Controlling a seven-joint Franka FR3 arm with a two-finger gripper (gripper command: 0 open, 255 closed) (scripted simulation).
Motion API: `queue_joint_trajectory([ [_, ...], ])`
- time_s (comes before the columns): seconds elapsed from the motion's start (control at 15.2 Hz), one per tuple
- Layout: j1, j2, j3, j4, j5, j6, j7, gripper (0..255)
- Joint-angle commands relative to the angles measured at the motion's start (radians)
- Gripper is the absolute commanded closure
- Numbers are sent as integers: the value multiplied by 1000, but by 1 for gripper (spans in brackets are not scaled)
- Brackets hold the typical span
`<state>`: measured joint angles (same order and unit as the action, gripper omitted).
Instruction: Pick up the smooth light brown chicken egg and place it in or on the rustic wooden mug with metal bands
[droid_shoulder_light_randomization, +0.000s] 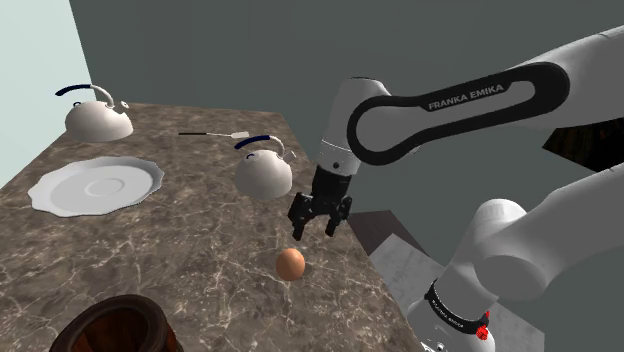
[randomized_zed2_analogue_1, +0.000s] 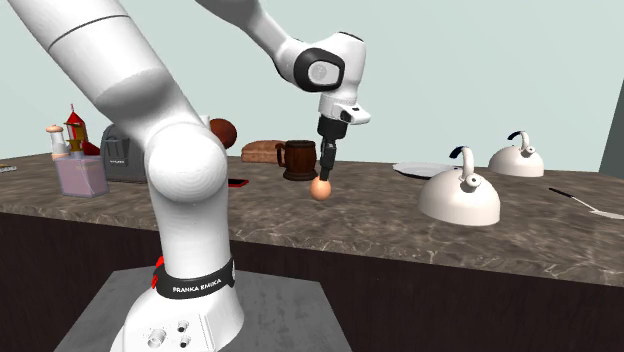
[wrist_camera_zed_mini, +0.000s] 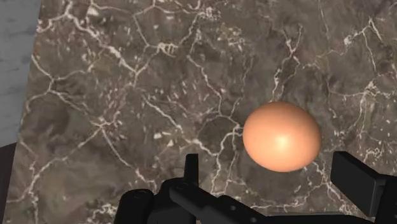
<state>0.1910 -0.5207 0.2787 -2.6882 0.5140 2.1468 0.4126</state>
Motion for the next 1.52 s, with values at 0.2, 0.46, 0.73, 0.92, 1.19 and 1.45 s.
queue_joint_trajectory([
  [0.2,34,117,54,17,86,126,44,0],
  [0.46,47,165,72,1,112,193,33,0],
  [0.73,55,198,84,-8,129,237,25,0],
  [0.92,55,198,84,-8,129,237,25,0],
  [1.19,55,198,84,-8,129,237,25,255],
  [1.45,55,198,84,-8,129,237,25,255],
])
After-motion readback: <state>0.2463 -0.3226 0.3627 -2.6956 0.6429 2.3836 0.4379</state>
